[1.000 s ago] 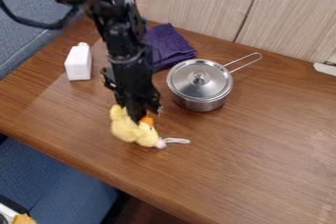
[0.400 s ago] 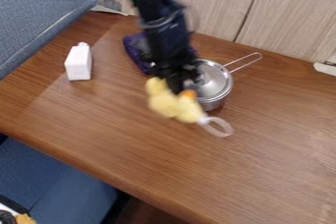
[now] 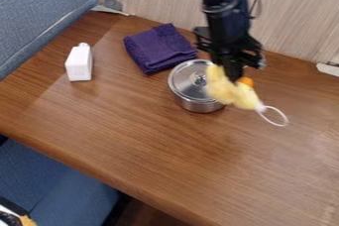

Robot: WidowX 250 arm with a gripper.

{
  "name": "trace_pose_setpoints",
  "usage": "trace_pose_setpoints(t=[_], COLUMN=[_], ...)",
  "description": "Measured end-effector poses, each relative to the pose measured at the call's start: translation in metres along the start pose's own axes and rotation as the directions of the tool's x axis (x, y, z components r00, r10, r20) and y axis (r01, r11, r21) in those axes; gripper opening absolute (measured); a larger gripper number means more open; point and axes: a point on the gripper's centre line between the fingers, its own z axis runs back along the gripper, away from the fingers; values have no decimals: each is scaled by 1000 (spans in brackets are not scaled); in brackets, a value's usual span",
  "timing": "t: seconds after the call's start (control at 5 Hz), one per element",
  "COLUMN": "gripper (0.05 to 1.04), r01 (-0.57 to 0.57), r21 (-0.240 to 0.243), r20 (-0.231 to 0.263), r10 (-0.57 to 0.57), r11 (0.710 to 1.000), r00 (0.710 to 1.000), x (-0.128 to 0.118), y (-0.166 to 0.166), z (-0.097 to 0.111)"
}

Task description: Moved the yellow duck to the right side of the silver pot

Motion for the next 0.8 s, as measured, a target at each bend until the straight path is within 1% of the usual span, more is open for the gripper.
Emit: trace_pose_setpoints(t=[0.2,0.4,0.6,0.8], gripper=[83,83,83,83], r01=[20,28,49,62], r21=[-8,-5,17,43], r20=[-7,-10,11,16], r10=[-20,-28,-50,-63], r11=[1000,1000,999,997], r00=[1000,1000,999,998], x=[23,43,58,67], y=[-2,-1,1,6], z=[-14,-29,-40,-52])
